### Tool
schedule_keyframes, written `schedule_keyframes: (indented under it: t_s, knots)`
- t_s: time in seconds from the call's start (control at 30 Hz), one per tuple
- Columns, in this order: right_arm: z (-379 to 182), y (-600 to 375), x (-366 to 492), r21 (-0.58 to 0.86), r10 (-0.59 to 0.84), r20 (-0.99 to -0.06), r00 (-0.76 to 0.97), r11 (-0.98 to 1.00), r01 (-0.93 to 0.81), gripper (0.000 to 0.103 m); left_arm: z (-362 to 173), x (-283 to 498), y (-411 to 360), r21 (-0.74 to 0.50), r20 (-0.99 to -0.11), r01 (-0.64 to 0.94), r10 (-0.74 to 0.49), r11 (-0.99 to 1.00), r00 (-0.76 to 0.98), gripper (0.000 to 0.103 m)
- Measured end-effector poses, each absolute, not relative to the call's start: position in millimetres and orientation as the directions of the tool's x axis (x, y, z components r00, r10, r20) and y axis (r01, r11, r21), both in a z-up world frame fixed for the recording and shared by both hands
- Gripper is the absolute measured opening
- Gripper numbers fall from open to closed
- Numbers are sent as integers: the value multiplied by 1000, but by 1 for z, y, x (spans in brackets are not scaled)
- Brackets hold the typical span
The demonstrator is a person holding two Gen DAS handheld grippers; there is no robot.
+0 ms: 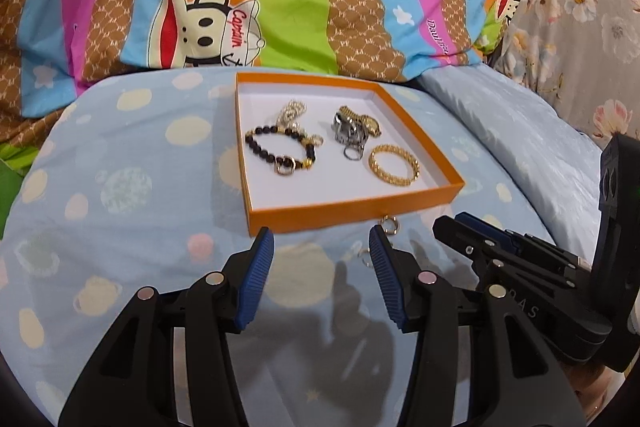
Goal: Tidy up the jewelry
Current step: 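Withdraw both tools from the box toward the last two earrings, then grasp the gold hoop earring with the right tool while the left tool grasps the pearl-drop earring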
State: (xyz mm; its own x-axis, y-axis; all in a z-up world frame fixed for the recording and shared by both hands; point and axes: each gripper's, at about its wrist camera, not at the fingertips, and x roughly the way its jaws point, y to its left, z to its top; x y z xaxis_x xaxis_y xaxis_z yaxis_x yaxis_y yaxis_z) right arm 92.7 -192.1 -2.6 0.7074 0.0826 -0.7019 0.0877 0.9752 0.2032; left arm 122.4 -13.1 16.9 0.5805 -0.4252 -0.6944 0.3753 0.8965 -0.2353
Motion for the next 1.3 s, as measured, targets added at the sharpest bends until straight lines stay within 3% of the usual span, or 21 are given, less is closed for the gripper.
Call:
schedule_keyframes:
  t_s: [0.97,1.1,1.3]
  knots:
    - [-25,-166,133,162,90,-765,638,985,55,25,-11,118,-7,-258,-739,342,-413,904,533,48]
    - [-26,-167,135,159,85,-766,637,986,60,18,-13,118,-7,-260,-741,340,-413,904,529,48]
    - [-21,-173,127,160,73,-749,658,984,73,18,-13,119,-8,-261,-743,343,-414,902,525,48]
